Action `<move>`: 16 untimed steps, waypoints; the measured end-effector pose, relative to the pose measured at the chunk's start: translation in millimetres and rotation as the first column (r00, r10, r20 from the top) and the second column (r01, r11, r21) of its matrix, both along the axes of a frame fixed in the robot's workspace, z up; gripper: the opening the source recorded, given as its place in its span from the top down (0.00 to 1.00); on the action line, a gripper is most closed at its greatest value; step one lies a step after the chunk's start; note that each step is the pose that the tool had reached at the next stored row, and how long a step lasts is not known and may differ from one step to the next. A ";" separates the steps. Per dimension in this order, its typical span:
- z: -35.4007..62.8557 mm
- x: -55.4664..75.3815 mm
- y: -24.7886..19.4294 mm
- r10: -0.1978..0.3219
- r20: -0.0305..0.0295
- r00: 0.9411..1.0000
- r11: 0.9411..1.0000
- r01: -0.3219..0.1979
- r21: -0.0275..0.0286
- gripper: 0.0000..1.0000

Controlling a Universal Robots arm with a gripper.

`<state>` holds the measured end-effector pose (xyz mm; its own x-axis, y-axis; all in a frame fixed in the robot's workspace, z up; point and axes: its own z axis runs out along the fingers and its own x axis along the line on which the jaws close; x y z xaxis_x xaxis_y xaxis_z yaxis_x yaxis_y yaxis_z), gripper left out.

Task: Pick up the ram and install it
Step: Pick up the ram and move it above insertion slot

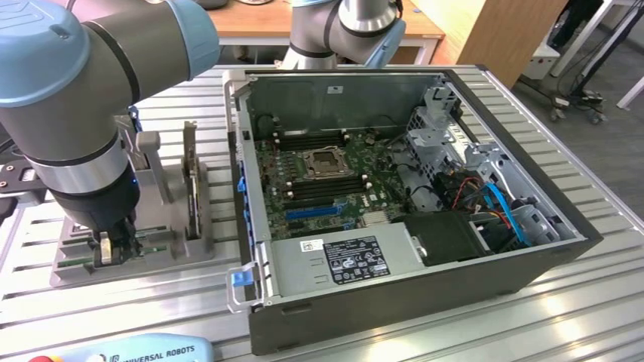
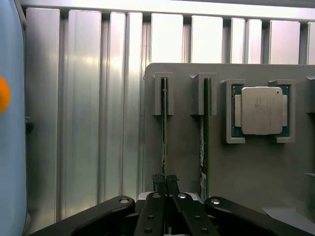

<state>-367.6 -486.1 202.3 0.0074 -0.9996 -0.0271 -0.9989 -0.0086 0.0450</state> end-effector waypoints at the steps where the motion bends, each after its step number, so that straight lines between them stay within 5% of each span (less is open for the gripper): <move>1: 0.0 0.0 0.0 0.000 0.000 1.000 1.000 0.000 0.000 0.88; 16: 0.0 0.0 0.0 0.018 0.000 1.000 1.000 -0.018 -0.001 0.88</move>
<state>-367.6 -486.1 202.3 0.0250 -0.9993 -0.0264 -0.9986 -0.0262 0.0450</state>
